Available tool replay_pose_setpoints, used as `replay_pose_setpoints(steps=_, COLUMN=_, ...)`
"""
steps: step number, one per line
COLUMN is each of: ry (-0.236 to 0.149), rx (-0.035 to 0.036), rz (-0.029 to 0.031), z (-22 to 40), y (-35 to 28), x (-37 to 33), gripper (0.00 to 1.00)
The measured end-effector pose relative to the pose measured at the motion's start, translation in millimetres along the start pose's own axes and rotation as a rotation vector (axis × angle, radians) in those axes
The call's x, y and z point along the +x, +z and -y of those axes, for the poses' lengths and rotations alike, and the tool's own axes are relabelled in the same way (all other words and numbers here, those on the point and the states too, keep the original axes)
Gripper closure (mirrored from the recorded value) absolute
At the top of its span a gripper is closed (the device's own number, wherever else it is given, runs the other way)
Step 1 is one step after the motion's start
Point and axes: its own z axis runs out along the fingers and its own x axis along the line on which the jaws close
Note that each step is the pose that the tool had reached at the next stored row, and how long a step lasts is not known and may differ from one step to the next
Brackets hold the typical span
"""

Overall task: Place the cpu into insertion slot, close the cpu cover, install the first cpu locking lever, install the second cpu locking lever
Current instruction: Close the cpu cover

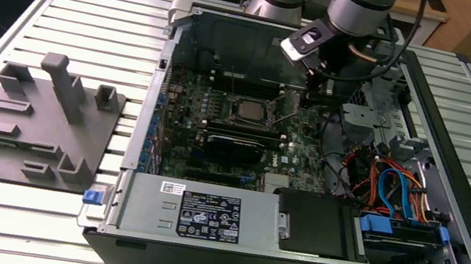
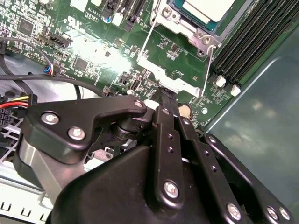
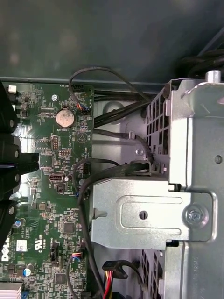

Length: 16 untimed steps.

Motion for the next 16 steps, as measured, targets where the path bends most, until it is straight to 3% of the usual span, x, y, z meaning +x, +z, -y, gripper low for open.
replay_pose_setpoints(steps=16, ry=0.0, rx=0.0, rz=-0.0006, z=8.3, y=0.2, x=0.1, gripper=0.9)
